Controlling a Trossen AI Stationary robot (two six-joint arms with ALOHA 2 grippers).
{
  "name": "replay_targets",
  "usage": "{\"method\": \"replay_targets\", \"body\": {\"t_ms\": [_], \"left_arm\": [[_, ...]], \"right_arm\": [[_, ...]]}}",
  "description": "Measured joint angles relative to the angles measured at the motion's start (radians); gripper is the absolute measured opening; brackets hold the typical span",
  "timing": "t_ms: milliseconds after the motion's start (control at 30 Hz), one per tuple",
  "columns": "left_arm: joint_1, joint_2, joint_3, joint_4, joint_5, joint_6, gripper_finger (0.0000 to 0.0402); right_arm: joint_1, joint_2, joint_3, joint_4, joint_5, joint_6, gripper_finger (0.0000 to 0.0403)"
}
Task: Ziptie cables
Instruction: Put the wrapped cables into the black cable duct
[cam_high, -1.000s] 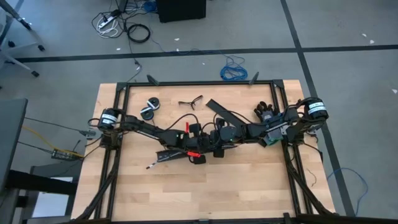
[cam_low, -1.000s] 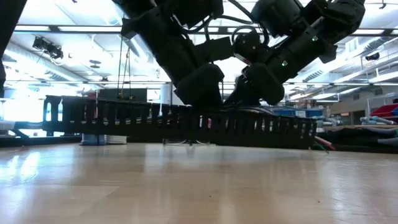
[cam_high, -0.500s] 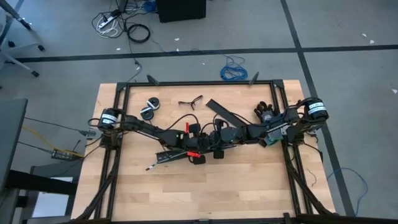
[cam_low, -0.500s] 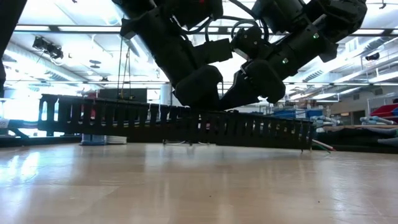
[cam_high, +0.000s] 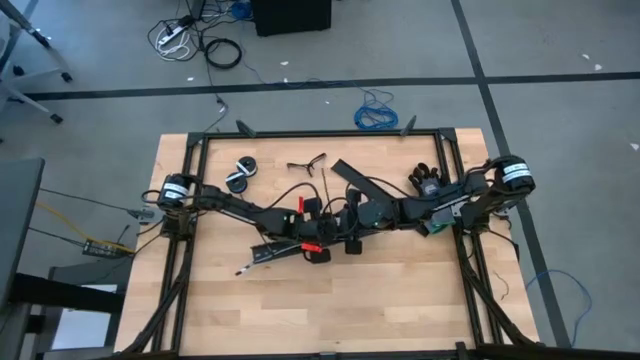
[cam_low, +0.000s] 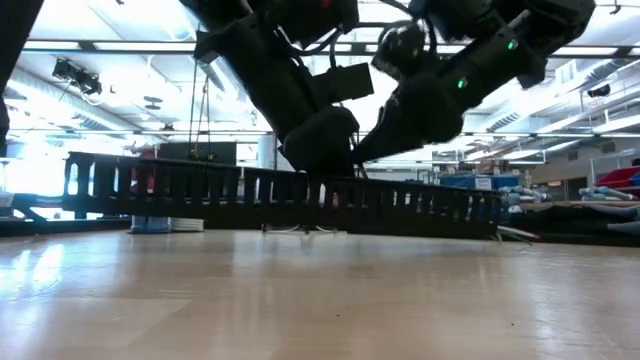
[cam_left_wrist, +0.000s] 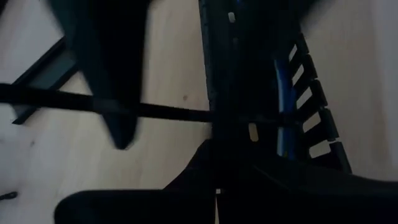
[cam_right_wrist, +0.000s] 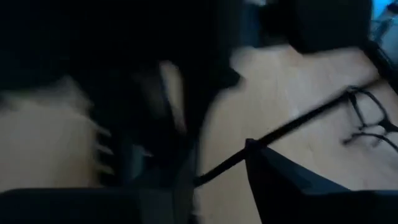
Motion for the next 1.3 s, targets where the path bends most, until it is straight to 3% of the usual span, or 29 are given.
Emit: {"method": "replay_targets", "body": {"t_ms": [367,1300], "left_arm": [[0.018,0.0,0.0,-0.009,-0.034,-0.024,0.0],[0.021,0.002,0.009,0.001,-0.037,-0.042,0.0]], "right_arm": [[0.0,-0.045,0.0,-0.157,-0.055,0.112,0.0148],[-0.029,-0.045,0.0,-0.169,-0.052,0.151,0.0122]]}}
